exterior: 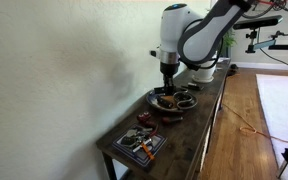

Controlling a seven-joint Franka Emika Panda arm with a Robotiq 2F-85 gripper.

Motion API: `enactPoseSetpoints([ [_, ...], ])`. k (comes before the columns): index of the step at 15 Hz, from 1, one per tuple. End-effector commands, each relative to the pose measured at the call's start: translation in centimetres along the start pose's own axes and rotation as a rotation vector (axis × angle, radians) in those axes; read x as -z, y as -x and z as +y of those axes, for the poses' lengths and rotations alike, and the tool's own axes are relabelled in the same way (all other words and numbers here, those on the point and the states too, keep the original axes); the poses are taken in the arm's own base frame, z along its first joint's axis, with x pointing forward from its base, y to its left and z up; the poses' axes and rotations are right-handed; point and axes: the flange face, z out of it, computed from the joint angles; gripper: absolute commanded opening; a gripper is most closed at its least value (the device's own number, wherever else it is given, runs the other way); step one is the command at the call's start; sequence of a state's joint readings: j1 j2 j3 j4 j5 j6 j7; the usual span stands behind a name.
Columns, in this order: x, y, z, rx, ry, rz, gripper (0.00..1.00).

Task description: Place a torch on the round tray

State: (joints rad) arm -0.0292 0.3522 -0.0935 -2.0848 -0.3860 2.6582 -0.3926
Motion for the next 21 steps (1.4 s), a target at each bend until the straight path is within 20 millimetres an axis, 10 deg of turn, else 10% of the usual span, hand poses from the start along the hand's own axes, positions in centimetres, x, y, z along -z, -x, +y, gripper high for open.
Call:
enactPoseSetpoints([
  [1, -2.1, 0.2, 0.7, -0.107, 0.016, -0.038, 0.16],
  [10, -6.4, -1.4, 0.9, -0.197, -0.009, -0.075, 0.16],
  [11, -6.3, -1.6, 0.8, -0.195, -0.008, -0.075, 0.66],
  [17, -4.7, -1.8, 0.0, -0.190, -0.005, -0.057, 0.98],
  [21, -2.0, -2.3, -1.7, -0.175, -0.027, -0.030, 1.00],
])
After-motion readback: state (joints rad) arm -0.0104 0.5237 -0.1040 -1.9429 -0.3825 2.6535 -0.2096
